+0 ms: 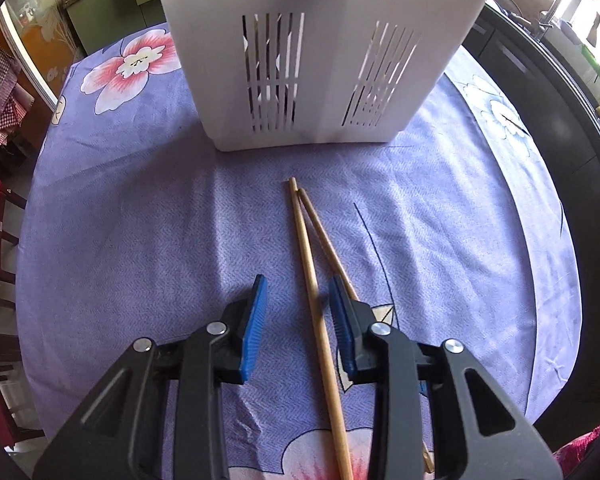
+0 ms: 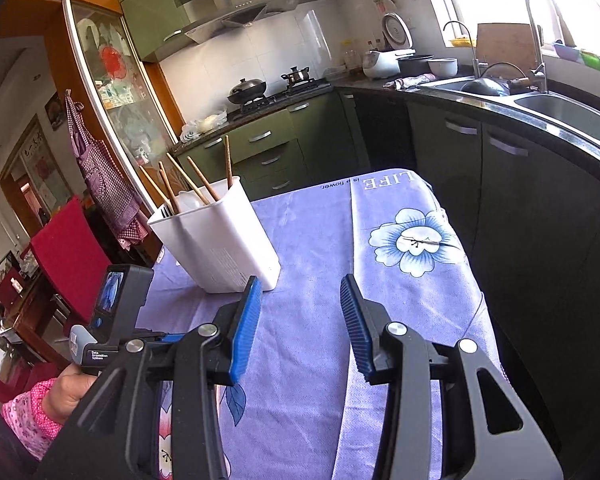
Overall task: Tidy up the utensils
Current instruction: 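Return both grippers to the last two chopsticks and grasp one with the left, then grasp the last chopstick with the right gripper while the left lifts its chopstick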
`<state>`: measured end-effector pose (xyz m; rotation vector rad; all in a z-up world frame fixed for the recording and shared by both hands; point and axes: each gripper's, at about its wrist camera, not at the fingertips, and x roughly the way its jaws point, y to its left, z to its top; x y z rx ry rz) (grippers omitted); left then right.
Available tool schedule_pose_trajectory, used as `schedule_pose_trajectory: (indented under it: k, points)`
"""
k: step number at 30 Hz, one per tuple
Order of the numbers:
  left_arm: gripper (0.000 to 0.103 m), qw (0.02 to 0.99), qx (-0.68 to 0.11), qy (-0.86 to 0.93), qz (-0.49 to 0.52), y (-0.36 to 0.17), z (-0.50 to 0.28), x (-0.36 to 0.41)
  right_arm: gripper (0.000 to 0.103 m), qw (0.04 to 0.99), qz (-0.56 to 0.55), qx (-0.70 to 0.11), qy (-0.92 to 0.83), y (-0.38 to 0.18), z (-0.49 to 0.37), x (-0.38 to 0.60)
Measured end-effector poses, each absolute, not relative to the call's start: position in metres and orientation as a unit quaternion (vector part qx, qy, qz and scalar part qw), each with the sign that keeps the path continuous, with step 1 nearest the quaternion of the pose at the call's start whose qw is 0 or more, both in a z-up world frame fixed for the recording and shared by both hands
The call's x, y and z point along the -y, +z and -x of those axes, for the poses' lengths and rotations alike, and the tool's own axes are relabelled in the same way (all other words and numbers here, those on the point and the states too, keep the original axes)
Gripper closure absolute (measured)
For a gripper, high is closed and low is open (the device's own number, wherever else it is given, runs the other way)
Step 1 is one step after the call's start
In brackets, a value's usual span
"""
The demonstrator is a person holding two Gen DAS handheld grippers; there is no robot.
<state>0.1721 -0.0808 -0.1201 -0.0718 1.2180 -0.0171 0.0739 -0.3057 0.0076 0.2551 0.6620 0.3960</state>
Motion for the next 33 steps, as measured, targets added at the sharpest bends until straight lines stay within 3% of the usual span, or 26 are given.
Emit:
schedule_pose_trajectory:
  k: [3, 5, 7, 12, 15, 27, 33]
  points:
    - [0.075, 0.821, -0.571, -0.002, 0.027, -0.12, -0.176, 0.086, 0.061, 0.917, -0.129, -0.323, 0.195, 0.008, -0.076, 0.304]
    - [0.089, 0.822, -0.569, 0.003, 0.018, -0.121, -0.176, 0.088, 0.057, 0.917, -0.13, -0.324, 0.195, 0.007, -0.077, 0.304]
    - [0.095, 0.821, -0.57, -0.001, 0.024, -0.122, -0.178, 0.086, 0.057, 0.915, -0.13, -0.327, 0.196, 0.005, -0.078, 0.302]
    - [0.097, 0.82, -0.57, -0.015, 0.036, -0.118, -0.173, 0.069, 0.057, 0.908, -0.108, -0.35, 0.204, -0.004, -0.083, 0.287]
    - [0.097, 0.826, -0.561, -0.016, 0.042, -0.11, -0.166, 0.055, 0.052, 0.899, -0.074, -0.376, 0.213, -0.015, -0.089, 0.268]
    - [0.097, 0.859, -0.505, -0.008, 0.084, -0.065, -0.131, -0.008, 0.052, 0.846, 0.045, -0.464, 0.259, -0.084, -0.121, 0.151]
    - [0.097, 0.873, -0.481, -0.009, 0.081, -0.046, -0.114, -0.017, 0.059, 0.831, 0.088, -0.476, 0.273, -0.104, -0.136, 0.098]
